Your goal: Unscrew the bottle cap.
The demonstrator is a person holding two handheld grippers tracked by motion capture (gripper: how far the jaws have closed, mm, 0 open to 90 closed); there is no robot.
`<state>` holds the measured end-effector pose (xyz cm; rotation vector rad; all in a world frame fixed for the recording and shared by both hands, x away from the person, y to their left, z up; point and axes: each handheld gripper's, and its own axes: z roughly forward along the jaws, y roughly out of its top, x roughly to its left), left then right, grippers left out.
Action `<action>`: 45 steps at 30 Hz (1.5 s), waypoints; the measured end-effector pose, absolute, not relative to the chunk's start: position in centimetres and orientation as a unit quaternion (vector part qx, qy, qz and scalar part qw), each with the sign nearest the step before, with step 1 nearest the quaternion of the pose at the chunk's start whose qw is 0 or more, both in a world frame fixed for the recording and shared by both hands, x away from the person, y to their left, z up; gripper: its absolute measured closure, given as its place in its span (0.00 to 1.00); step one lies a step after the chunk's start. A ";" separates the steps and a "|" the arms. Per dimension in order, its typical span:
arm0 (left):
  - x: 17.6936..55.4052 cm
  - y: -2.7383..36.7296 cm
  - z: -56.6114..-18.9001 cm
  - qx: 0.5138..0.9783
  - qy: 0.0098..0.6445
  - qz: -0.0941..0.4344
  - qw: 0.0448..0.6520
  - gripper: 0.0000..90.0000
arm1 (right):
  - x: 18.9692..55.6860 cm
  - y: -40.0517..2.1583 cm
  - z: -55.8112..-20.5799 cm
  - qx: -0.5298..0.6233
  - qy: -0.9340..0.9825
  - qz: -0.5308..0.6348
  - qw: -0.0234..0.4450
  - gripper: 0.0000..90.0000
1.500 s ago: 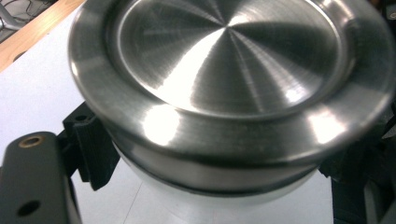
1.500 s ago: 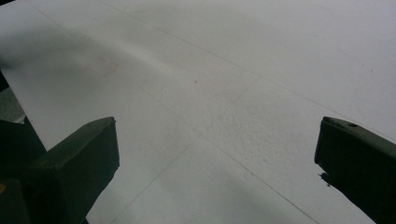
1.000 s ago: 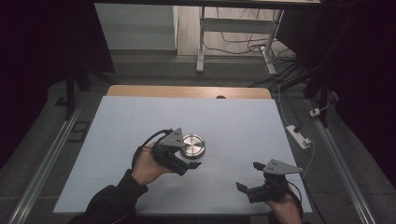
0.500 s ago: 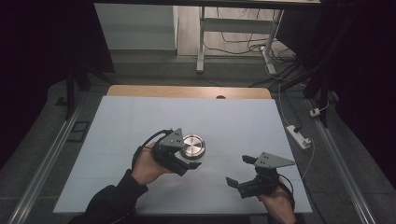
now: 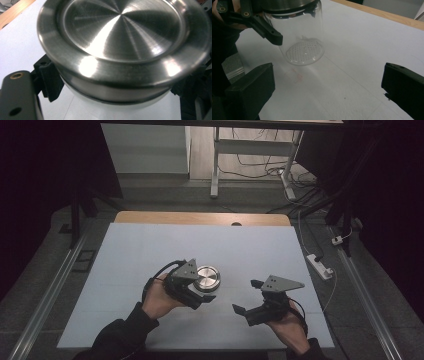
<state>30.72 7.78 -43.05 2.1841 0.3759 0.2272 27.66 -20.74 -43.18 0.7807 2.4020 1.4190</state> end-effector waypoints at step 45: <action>30.7 5.7 -44.7 0.896 0.155 0.086 0.408 0.17 | 30.1 -12.8 -40.9 0.230 0.834 0.487 0.117 0.14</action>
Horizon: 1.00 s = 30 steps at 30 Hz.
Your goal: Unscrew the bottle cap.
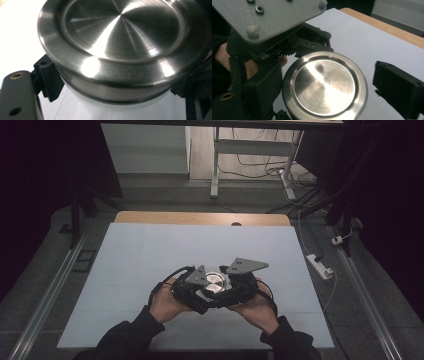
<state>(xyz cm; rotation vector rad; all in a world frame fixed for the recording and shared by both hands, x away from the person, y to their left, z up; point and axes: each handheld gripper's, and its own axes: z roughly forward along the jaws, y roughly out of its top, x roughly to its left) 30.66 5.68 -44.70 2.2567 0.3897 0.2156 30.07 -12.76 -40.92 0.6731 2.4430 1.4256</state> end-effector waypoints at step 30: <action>30.6 7.8 -42.7 0.886 0.116 0.055 0.445 0.17 | 31.2 -14.4 -38.9 0.110 0.844 0.524 0.047 0.08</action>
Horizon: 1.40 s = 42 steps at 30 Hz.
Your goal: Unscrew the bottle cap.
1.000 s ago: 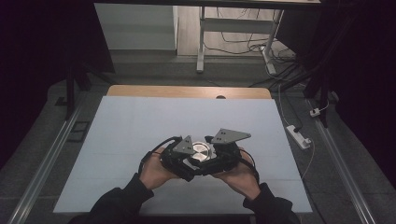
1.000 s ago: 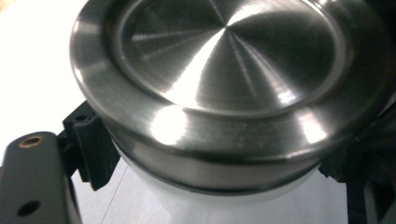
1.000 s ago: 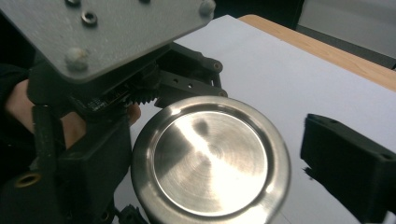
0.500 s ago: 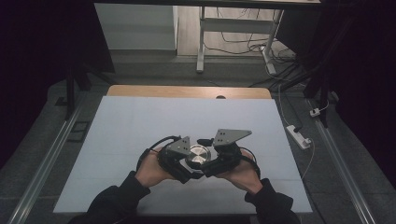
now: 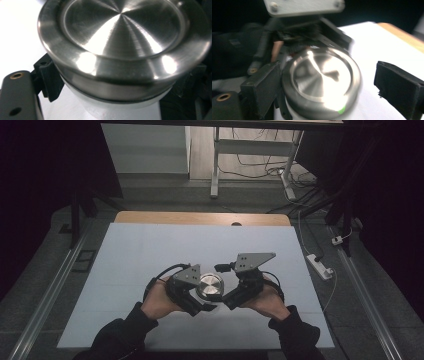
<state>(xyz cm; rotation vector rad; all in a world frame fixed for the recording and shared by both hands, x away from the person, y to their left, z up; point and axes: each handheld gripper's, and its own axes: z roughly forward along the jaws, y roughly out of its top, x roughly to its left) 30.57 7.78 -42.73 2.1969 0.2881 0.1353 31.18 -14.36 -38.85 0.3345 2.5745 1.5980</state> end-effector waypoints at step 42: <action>29.7 6.7 -42.9 0.895 0.050 0.019 0.443 0.17 | 30.3 -12.7 -40.2 0.085 0.856 0.509 0.013 0.20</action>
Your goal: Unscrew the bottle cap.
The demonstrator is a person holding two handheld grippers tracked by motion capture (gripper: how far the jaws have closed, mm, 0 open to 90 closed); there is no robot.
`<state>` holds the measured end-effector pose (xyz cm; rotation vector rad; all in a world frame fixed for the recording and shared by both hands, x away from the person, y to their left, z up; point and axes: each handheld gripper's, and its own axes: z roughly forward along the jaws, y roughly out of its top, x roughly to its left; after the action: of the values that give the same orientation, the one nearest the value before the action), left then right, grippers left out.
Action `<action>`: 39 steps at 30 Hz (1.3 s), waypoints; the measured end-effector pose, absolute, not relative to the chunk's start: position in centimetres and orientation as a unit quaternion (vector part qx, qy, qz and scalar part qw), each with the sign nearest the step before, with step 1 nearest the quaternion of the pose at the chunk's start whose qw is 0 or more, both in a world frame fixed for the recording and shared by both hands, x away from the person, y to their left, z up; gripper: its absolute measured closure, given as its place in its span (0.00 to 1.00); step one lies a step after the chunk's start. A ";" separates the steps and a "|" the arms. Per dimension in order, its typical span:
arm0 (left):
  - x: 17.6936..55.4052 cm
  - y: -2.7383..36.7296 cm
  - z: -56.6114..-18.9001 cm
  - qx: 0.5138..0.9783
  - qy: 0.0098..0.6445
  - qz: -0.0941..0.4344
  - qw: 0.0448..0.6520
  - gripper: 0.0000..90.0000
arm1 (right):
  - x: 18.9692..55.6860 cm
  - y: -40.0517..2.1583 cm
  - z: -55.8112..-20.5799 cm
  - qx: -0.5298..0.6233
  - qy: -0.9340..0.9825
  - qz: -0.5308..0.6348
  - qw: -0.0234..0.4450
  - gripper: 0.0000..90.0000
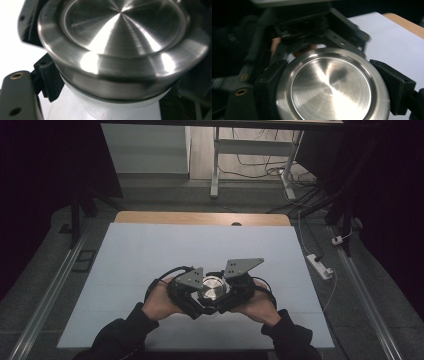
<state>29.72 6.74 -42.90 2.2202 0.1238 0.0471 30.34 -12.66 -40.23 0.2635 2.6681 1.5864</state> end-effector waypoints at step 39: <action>29.3 7.5 -42.3 0.873 -0.002 -0.022 0.488 0.17 | 29.5 -14.0 -38.2 0.036 0.841 0.540 -0.011 0.21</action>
<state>29.29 7.47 -42.31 2.1223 -0.0041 -0.0537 29.47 -14.03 -38.15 0.1124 2.6604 1.7091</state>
